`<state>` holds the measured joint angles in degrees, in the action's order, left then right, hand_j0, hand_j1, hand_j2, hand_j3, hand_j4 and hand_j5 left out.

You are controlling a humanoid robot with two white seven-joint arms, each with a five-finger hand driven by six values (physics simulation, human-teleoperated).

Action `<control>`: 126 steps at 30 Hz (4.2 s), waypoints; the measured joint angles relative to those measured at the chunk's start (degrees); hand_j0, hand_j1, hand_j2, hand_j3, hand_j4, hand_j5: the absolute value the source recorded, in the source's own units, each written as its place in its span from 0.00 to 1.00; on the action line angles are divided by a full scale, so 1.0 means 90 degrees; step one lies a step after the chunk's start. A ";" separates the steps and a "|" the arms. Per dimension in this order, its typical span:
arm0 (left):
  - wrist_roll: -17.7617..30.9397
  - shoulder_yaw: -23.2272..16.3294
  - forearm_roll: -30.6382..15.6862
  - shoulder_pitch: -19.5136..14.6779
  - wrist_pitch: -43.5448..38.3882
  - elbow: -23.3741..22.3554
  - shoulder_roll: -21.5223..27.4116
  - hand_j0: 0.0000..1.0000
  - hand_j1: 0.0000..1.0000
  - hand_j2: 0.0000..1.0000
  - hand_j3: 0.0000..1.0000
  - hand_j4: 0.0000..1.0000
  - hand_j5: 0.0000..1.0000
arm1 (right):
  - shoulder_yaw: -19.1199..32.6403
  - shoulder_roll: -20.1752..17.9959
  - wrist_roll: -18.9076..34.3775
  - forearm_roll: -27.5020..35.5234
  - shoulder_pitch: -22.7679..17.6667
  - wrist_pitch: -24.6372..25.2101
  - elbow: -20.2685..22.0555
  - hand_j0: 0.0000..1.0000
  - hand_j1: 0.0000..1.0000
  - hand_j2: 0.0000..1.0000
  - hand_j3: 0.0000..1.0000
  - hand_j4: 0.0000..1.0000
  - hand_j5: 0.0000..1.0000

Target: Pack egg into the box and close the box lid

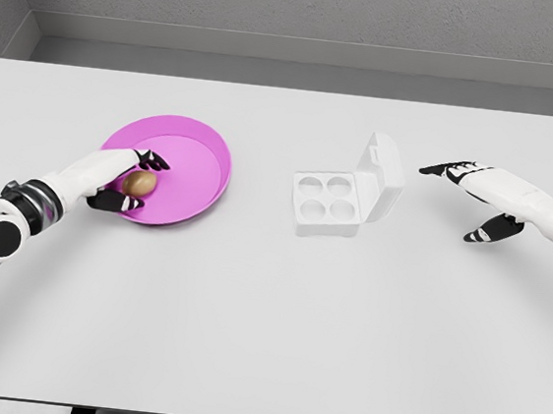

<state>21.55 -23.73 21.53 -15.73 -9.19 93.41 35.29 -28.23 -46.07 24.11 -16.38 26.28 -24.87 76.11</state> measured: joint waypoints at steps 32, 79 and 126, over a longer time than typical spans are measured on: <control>0.0002 0.0080 -0.0052 -0.0078 0.0000 0.0059 -0.0010 0.50 0.50 0.50 0.50 0.50 0.50 | -0.0002 0.0001 0.0000 0.0000 -0.0020 0.0000 -0.0003 1.00 1.00 1.00 1.00 1.00 1.00; 0.0002 -0.0035 -0.0007 -0.0488 0.0010 0.0236 -0.0598 0.43 0.43 0.43 0.43 0.43 0.43 | -0.0001 0.0000 0.0000 0.0000 -0.0039 0.0000 -0.0002 1.00 1.00 1.00 1.00 1.00 1.00; 0.0003 -0.1228 0.0226 -0.1572 0.0053 -0.0707 -0.2490 0.42 0.42 0.42 0.42 0.42 0.42 | -0.0010 0.0019 0.0000 0.0000 -0.0068 0.0000 0.0018 1.00 1.00 1.00 1.00 1.00 1.00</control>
<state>21.58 -34.79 23.56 -29.88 -8.71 87.05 12.88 -28.32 -45.90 24.11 -16.38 25.66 -24.87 76.27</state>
